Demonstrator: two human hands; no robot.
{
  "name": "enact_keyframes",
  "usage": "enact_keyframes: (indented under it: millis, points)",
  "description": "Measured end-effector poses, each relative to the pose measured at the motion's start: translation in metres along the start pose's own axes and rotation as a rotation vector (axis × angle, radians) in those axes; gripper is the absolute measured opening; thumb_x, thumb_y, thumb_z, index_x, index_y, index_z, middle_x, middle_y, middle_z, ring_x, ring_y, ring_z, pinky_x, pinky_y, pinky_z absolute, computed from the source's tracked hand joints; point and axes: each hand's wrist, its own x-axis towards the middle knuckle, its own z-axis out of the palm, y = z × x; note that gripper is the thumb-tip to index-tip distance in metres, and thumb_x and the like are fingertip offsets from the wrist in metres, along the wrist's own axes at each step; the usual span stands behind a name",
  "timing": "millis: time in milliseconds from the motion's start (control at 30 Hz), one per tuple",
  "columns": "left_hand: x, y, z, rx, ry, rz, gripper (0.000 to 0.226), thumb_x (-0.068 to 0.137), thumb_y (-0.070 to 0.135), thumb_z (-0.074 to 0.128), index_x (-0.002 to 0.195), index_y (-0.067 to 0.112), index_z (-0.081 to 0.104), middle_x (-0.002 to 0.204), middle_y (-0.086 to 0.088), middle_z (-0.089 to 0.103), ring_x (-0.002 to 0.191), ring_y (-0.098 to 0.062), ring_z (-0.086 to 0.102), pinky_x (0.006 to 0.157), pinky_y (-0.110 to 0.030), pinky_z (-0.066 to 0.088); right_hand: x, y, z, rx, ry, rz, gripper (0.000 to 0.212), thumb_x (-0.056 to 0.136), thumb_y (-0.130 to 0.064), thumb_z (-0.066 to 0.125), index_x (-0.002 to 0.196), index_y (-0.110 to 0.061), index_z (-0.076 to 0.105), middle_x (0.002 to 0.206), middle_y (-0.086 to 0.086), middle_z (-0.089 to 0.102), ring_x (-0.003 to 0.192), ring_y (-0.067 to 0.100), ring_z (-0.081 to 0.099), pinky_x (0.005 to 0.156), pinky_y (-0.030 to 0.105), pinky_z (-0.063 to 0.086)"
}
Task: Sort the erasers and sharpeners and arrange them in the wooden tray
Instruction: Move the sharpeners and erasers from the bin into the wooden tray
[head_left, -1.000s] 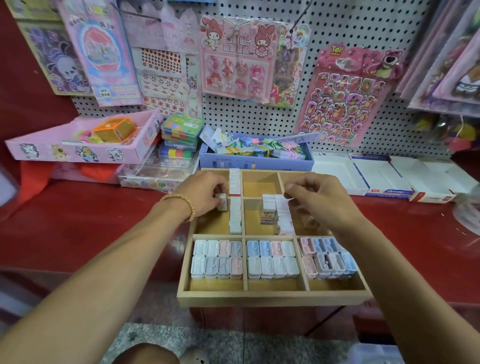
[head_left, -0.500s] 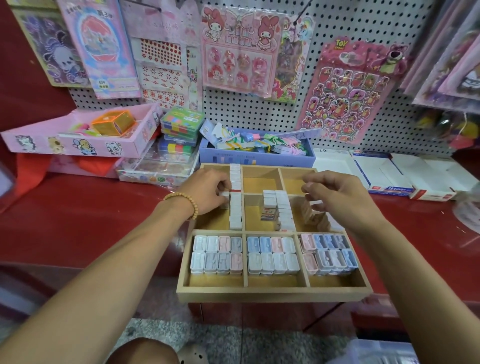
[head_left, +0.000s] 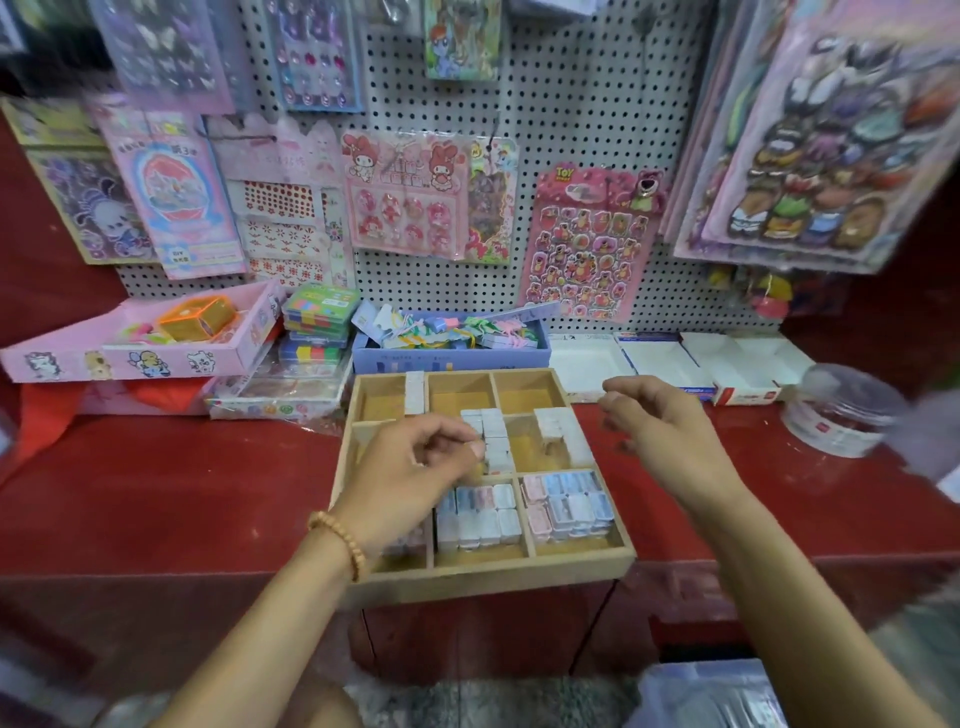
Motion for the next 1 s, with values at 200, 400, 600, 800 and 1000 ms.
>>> enact_keyframes:
  millis: [200,400,600,800,1000]
  points:
    - [-0.067,0.011,0.082,-0.157,-0.132,-0.129,0.005,0.090,0.010,0.065,0.088,0.010,0.070,0.070,0.000,0.068,0.067,-0.012,0.067,0.059,-0.022,0.052,-0.052,0.018,-0.056,-0.062,0.100,-0.018,0.011,0.096,-0.022,0.062,0.104,-0.022,0.070,0.088,0.000,0.070,0.085,0.018,0.065,0.080,0.037,0.051]
    - [-0.124,0.007,0.174,-0.105,-0.330,-0.210,0.007,0.094,0.015,0.061,0.094,0.015,0.068,0.078,-0.001,0.064,0.067,-0.007,0.064,0.061,-0.021,0.051,-0.127,0.069,-0.126,-0.043,0.298,0.078,0.012,0.094,-0.019,0.063,0.104,-0.022,0.069,0.082,-0.006,0.067,0.076,0.010,0.062,0.081,0.031,0.050]
    - [-0.167,-0.017,0.258,-0.002,-0.540,-0.251,0.014,0.098,0.023,0.055,0.094,0.013,0.064,0.082,-0.002,0.064,0.067,-0.008,0.063,0.059,-0.024,0.050,-0.193,0.148,-0.174,-0.014,0.483,0.251,0.023,0.094,-0.030,0.058,0.109,-0.016,0.069,0.076,-0.010,0.060,0.080,0.013,0.061,0.082,0.034,0.049]
    - [-0.181,-0.072,0.323,0.118,-0.610,-0.291,0.015,0.098,0.025,0.054,0.086,0.020,0.062,0.076,0.002,0.063,0.071,-0.019,0.064,0.054,-0.022,0.047,-0.243,0.239,-0.179,0.057,0.629,0.460,0.025,0.095,-0.015,0.051,0.072,-0.006,0.057,0.062,-0.006,0.049,0.061,0.011,0.047,0.067,0.046,0.049]
    - [-0.162,-0.143,0.369,0.376,-0.753,-0.178,0.014,0.096,0.028,0.058,0.082,0.025,0.060,0.068,0.006,0.061,0.069,-0.019,0.062,0.064,-0.031,0.048,-0.264,0.329,-0.153,0.101,0.738,0.748,0.014,0.099,-0.025,0.053,0.093,-0.015,0.060,0.078,-0.007,0.057,0.072,0.009,0.052,0.069,0.027,0.035]
